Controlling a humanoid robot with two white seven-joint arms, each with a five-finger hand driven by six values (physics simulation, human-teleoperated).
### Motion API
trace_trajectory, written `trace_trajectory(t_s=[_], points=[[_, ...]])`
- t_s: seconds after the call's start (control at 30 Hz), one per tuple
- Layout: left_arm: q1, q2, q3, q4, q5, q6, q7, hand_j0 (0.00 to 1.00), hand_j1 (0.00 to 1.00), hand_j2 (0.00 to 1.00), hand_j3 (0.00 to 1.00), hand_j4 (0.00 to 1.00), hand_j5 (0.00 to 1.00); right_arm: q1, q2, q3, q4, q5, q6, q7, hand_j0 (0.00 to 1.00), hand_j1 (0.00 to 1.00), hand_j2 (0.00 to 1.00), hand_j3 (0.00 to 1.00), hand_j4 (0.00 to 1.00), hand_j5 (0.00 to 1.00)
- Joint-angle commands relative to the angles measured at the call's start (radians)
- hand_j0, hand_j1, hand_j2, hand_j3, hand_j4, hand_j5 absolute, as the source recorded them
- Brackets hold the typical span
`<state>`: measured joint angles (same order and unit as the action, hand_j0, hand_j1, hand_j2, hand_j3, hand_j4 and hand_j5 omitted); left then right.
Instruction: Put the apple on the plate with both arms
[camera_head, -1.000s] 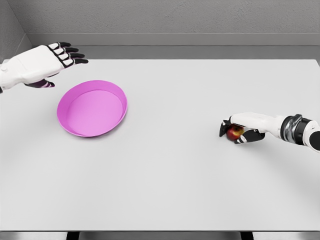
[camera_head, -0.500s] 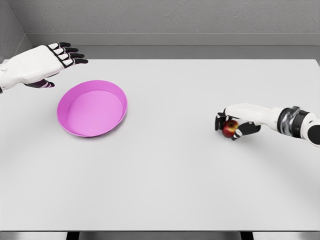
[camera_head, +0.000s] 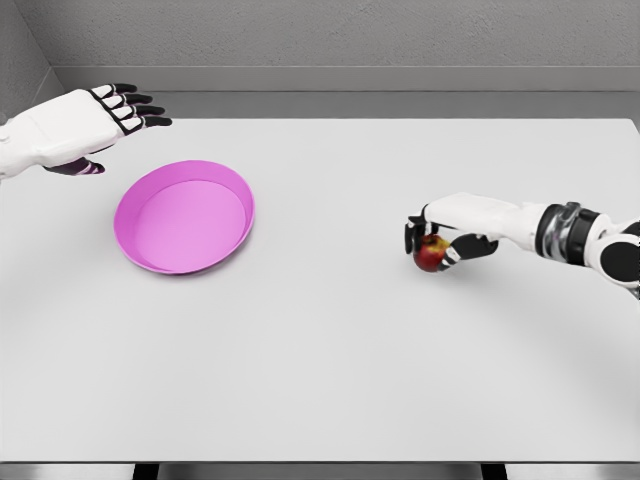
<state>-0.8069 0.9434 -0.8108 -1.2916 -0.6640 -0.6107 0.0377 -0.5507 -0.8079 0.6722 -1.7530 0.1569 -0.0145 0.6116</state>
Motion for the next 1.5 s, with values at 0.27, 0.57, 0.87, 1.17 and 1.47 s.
trace_trajectory(t_s=[0.27,0.57,0.87,1.17,1.47], points=[[0.0,0.002,0.001,0.0,0.006,0.0,0.001,1.0,1.0,1.0,1.0,1.0,1.0,-0.074,0.098,0.024,0.0,-0.007,-0.168,-0.001,0.39,0.39,0.39,0.39,0.39,0.39],[-0.002,0.002,0.002,0.0,0.008,0.0,0.001,1.0,1.0,1.0,1.0,1.0,1.0,-0.064,0.009,-0.085,0.0,-0.008,-0.168,-0.001,1.0,1.0,1.0,1.0,1.0,1.0],[0.003,0.015,0.004,-0.003,0.015,0.0,0.004,1.0,1.0,1.0,1.0,1.0,1.0,-0.002,-0.07,-0.198,0.012,-0.013,-0.17,-0.001,1.0,1.0,1.0,1.0,1.0,1.0],[-0.021,-0.097,-0.082,-0.244,-0.034,0.0,-0.13,1.0,1.0,1.0,1.0,1.0,1.0,0.087,-0.099,-0.332,0.064,-0.014,-0.173,-0.001,1.0,1.0,1.0,1.0,1.0,1.0],[-0.186,-0.324,-0.284,-0.339,-0.068,0.0,-0.282,1.0,1.0,1.0,1.0,1.0,1.0,0.078,-0.088,-0.359,0.194,-0.014,-0.282,-0.001,1.0,1.0,1.0,1.0,1.0,1.0]])
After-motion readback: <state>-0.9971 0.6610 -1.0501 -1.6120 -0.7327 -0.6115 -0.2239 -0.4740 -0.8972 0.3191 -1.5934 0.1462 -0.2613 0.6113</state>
